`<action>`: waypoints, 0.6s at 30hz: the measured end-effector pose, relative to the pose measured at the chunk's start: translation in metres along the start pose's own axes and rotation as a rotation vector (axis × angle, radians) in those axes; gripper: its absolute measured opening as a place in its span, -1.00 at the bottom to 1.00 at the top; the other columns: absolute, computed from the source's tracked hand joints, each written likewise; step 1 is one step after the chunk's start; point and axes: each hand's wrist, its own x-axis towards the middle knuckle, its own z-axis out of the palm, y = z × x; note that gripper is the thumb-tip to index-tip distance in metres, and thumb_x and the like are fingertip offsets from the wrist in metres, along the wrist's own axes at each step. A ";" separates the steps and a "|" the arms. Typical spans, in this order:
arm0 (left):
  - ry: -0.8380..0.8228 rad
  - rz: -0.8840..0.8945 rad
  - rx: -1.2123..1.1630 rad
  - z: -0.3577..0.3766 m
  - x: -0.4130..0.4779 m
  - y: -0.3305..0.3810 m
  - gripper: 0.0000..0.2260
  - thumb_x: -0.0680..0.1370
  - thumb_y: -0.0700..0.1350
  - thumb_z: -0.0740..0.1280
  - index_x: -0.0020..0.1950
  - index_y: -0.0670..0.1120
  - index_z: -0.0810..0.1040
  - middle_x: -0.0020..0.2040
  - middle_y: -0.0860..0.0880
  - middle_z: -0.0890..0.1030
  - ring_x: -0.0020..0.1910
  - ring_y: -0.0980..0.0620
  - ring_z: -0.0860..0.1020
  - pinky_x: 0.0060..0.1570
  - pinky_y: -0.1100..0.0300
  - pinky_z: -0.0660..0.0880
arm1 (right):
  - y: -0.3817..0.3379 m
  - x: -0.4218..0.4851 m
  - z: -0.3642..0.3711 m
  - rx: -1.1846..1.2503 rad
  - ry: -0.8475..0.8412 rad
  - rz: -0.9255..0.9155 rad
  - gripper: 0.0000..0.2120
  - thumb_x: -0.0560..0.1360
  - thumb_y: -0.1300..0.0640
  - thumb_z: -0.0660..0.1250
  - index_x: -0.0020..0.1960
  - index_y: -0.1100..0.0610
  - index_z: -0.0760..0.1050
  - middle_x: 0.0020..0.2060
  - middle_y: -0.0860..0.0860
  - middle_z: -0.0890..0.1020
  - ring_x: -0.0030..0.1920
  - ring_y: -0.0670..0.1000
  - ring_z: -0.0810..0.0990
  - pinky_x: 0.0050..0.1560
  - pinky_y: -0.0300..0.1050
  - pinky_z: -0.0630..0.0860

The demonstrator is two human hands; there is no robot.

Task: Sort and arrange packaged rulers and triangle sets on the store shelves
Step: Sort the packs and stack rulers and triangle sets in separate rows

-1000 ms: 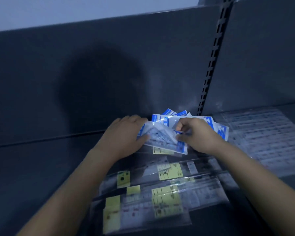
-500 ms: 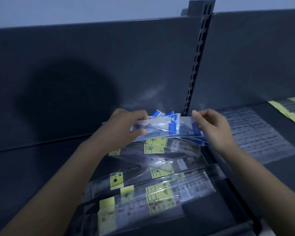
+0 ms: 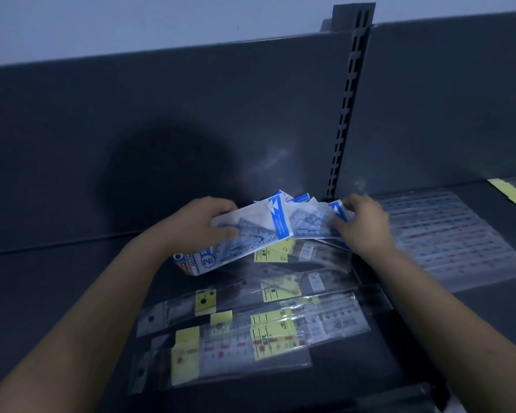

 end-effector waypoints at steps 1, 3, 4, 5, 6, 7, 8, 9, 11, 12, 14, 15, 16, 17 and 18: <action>0.000 0.008 -0.017 0.000 -0.001 0.001 -0.93 0.50 -0.22 0.38 -0.16 -0.16 0.53 -0.32 0.07 0.51 -0.34 0.13 0.44 -0.27 0.18 0.36 | 0.000 -0.003 -0.001 0.167 -0.019 -0.010 -0.83 0.43 0.16 0.42 -0.20 0.09 0.41 -0.17 0.08 0.57 -0.07 0.15 0.52 -0.09 -0.06 0.34; 0.001 0.038 -0.075 -0.002 -0.002 0.004 -0.94 0.50 -0.24 0.38 -0.16 -0.18 0.53 -0.30 0.01 0.55 -0.33 0.11 0.47 -0.27 0.17 0.38 | -0.001 -0.010 -0.007 0.492 -0.057 0.046 -0.76 0.48 0.26 0.37 -0.26 0.08 0.36 -0.24 0.08 0.60 -0.18 0.08 0.57 -0.15 -0.06 0.43; 0.003 0.058 -0.119 -0.003 -0.001 0.005 -0.94 0.50 -0.25 0.38 -0.15 -0.19 0.54 -0.27 -0.04 0.58 -0.31 0.10 0.50 -0.27 0.18 0.41 | -0.002 -0.013 -0.012 0.631 -0.063 0.096 -0.77 0.49 0.27 0.36 -0.25 0.09 0.37 -0.24 0.07 0.61 -0.21 0.02 0.59 -0.17 -0.08 0.48; 0.003 0.079 -0.170 -0.005 0.000 0.008 -0.96 0.50 -0.26 0.39 -0.14 -0.20 0.55 -0.24 -0.09 0.62 -0.29 0.08 0.54 -0.27 0.19 0.43 | -0.003 -0.017 -0.017 0.746 -0.058 0.141 -0.81 0.50 0.27 0.36 -0.23 0.11 0.40 -0.23 0.05 0.63 -0.22 -0.01 0.62 -0.18 -0.09 0.53; 0.004 0.099 -0.220 -0.006 0.002 0.011 -0.97 0.50 -0.27 0.39 -0.12 -0.21 0.56 -0.21 -0.13 0.64 -0.27 0.07 0.56 -0.26 0.19 0.46 | -0.003 -0.022 -0.023 0.851 -0.057 0.190 -0.85 0.50 0.26 0.35 -0.20 0.12 0.44 -0.20 0.06 0.64 -0.23 0.01 0.64 -0.19 -0.05 0.57; 0.002 0.121 -0.252 -0.007 0.005 0.014 -0.97 0.50 -0.27 0.39 -0.11 -0.21 0.56 -0.19 -0.15 0.65 -0.25 0.06 0.58 -0.25 0.18 0.47 | -0.004 -0.026 -0.029 0.961 -0.064 0.239 -0.90 0.51 0.25 0.33 -0.16 0.13 0.46 -0.19 0.08 0.64 -0.24 0.05 0.65 -0.22 -0.01 0.59; 0.000 0.145 -0.260 -0.007 0.009 0.017 -0.98 0.50 -0.27 0.39 -0.11 -0.20 0.57 -0.19 -0.13 0.66 -0.26 0.07 0.59 -0.25 0.17 0.47 | -0.004 -0.031 -0.037 1.062 -0.082 0.277 -0.94 0.52 0.25 0.31 -0.12 0.15 0.46 -0.20 0.10 0.64 -0.26 0.08 0.66 -0.28 0.03 0.61; -0.003 0.169 -0.248 -0.007 0.015 0.021 -0.98 0.50 -0.24 0.40 -0.12 -0.17 0.58 -0.21 -0.09 0.67 -0.28 0.09 0.59 -0.26 0.16 0.47 | -0.004 -0.036 -0.045 1.147 -0.109 0.301 -0.98 0.53 0.26 0.29 -0.07 0.17 0.47 -0.20 0.11 0.65 -0.27 0.09 0.67 -0.35 0.04 0.61; -0.018 0.198 -0.245 -0.002 0.028 0.032 -0.96 0.49 -0.16 0.42 -0.16 -0.08 0.60 -0.24 -0.02 0.67 -0.30 0.09 0.60 -0.27 0.16 0.47 | -0.001 -0.047 -0.062 1.217 -0.158 0.323 -0.92 0.55 0.23 0.27 0.04 0.16 0.46 -0.16 0.10 0.66 -0.23 0.09 0.69 -0.37 0.03 0.61; -0.029 0.216 -0.260 0.002 0.036 0.039 -0.94 0.49 -0.13 0.42 -0.18 -0.07 0.61 -0.21 -0.01 0.67 -0.27 0.07 0.61 -0.23 0.15 0.47 | 0.002 -0.053 -0.069 1.211 -0.178 0.325 -0.90 0.55 0.21 0.27 0.07 0.15 0.46 -0.12 0.10 0.66 -0.20 0.09 0.69 -0.35 0.03 0.61; -0.026 0.301 -0.251 0.014 0.051 0.058 -0.91 0.49 -0.09 0.43 -0.19 -0.07 0.63 -0.06 0.01 0.63 -0.13 0.13 0.59 -0.08 0.26 0.47 | 0.009 -0.066 -0.083 1.200 -0.192 0.326 -0.90 0.55 0.18 0.26 0.06 0.11 0.47 -0.09 0.10 0.66 -0.17 0.08 0.69 -0.33 0.03 0.62; -0.028 0.345 -0.242 0.021 0.057 0.070 -0.91 0.49 -0.09 0.43 -0.18 -0.08 0.63 0.02 0.05 0.60 -0.09 0.23 0.56 -0.05 0.40 0.43 | 0.012 -0.073 -0.090 1.207 -0.186 0.328 -0.91 0.54 0.16 0.26 0.05 0.10 0.47 -0.08 0.09 0.67 -0.17 0.07 0.69 -0.34 0.02 0.62; -0.050 0.377 -0.243 0.028 0.062 0.082 -0.91 0.49 -0.08 0.43 -0.17 -0.09 0.63 0.07 0.08 0.58 -0.05 0.30 0.54 -0.04 0.48 0.40 | 0.018 -0.079 -0.098 1.210 -0.170 0.329 -0.90 0.54 0.15 0.27 0.05 0.10 0.47 -0.07 0.09 0.67 -0.17 0.07 0.69 -0.34 0.02 0.62; -0.088 0.400 -0.251 0.035 0.066 0.094 -0.91 0.50 -0.09 0.42 -0.15 -0.10 0.63 0.06 0.08 0.60 -0.02 0.28 0.55 -0.02 0.47 0.42 | 0.023 -0.085 -0.106 1.205 -0.153 0.326 -0.87 0.53 0.13 0.28 0.07 0.10 0.47 -0.06 0.09 0.67 -0.17 0.07 0.69 -0.35 0.01 0.62; -0.130 0.420 -0.258 0.043 0.070 0.106 -0.90 0.51 -0.09 0.41 -0.13 -0.12 0.63 0.01 0.04 0.64 -0.03 0.18 0.59 0.00 0.35 0.45 | 0.031 -0.090 -0.115 1.194 -0.135 0.319 -0.85 0.52 0.11 0.28 0.08 0.10 0.47 -0.05 0.09 0.67 -0.16 0.07 0.69 -0.35 0.02 0.62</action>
